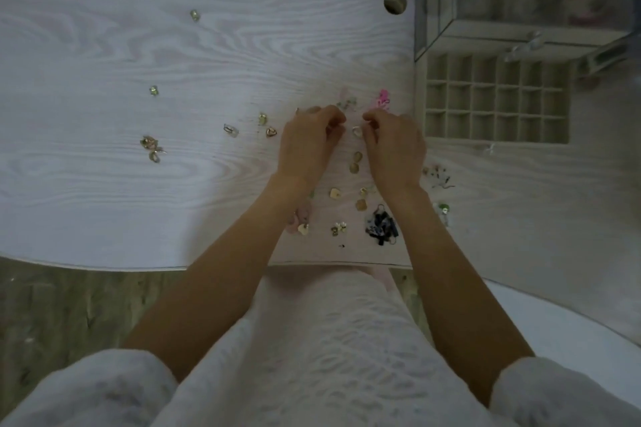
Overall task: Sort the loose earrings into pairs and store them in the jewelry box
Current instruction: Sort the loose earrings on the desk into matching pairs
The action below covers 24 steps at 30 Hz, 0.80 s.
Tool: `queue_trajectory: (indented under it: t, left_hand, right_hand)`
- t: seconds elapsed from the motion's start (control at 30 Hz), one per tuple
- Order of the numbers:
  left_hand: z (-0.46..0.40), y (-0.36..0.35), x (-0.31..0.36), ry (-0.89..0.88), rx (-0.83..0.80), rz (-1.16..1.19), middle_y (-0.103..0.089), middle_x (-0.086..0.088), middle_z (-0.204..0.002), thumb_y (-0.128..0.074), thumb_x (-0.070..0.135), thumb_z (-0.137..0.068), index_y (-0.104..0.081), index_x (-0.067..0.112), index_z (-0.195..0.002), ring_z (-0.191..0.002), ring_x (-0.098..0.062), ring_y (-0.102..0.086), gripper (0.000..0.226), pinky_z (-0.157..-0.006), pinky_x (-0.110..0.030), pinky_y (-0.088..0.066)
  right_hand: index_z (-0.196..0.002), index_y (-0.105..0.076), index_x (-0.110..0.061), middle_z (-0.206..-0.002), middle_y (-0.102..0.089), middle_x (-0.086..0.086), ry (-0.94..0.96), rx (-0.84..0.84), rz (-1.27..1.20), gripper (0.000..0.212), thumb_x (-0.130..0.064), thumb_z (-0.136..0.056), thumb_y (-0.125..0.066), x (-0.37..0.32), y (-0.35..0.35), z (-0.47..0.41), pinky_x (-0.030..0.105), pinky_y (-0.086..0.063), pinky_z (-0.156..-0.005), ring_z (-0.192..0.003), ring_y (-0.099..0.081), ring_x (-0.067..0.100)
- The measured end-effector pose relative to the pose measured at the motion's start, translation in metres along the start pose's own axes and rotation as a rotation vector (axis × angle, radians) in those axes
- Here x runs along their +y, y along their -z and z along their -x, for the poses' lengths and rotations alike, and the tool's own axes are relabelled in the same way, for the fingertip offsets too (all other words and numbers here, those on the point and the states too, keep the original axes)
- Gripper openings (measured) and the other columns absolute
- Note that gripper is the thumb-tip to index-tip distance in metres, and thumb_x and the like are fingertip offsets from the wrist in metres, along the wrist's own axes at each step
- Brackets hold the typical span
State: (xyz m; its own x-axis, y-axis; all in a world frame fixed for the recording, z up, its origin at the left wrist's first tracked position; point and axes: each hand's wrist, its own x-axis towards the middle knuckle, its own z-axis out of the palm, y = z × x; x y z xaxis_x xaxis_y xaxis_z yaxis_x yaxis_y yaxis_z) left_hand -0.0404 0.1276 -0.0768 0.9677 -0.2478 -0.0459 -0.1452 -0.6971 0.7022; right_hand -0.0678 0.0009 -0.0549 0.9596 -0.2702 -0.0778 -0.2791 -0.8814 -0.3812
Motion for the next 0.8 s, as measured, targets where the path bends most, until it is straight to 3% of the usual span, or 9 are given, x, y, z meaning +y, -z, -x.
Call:
queue_trajectory:
  t: [0.13, 0.33, 0.7, 0.8]
  left_hand:
    - [0.004, 0.002, -0.004, 0.017, -0.004, -0.075, -0.067, -0.005, -0.092, -0.061, 0.019, -0.085, -0.065, 0.013, -0.101, -0.080, -0.020, -0.062, 0.017, -0.073, -0.035, -0.051]
    - [-0.002, -0.002, 0.006, 0.029, -0.029, -0.131, -0.069, -0.008, -0.091, -0.061, 0.022, -0.086, -0.069, 0.014, -0.100, -0.082, -0.024, -0.063, 0.018, -0.076, -0.036, -0.050]
    - [-0.001, 0.006, 0.008, 0.022, -0.032, -0.066, -0.072, -0.005, -0.095, -0.060, 0.019, -0.087, -0.068, 0.012, -0.105, -0.084, -0.021, -0.066, 0.021, -0.085, -0.038, -0.050]
    - [0.007, 0.020, 0.001, -0.046, -0.043, -0.018, -0.071, -0.002, -0.094, -0.059, 0.021, -0.088, -0.068, 0.014, -0.105, -0.076, -0.013, -0.063, 0.020, -0.079, -0.035, -0.053]
  right_hand:
    - [-0.113, -0.064, -0.014, -0.107, -0.066, 0.006, 0.050, -0.008, 0.062, 0.023, -0.019, -0.095, -0.050, 0.007, 0.003, -0.001, 0.028, -0.034, -0.070, -0.107, -0.050, 0.024]
    - [-0.103, -0.065, -0.012, -0.102, -0.067, 0.006, 0.097, -0.102, 0.104, 0.017, -0.019, -0.093, -0.053, 0.001, -0.004, -0.004, 0.031, -0.039, -0.072, -0.102, -0.051, 0.025]
    - [-0.115, -0.061, -0.013, -0.108, -0.066, 0.007, 0.078, -0.103, 0.084, 0.024, -0.017, -0.092, -0.053, -0.004, 0.000, -0.002, 0.032, -0.041, -0.077, -0.107, -0.051, 0.024]
    - [-0.115, -0.061, -0.013, -0.108, -0.065, 0.007, 0.108, -0.059, 0.055, 0.025, -0.013, -0.092, -0.053, -0.001, 0.007, 0.004, 0.031, -0.040, -0.077, -0.107, -0.050, 0.025]
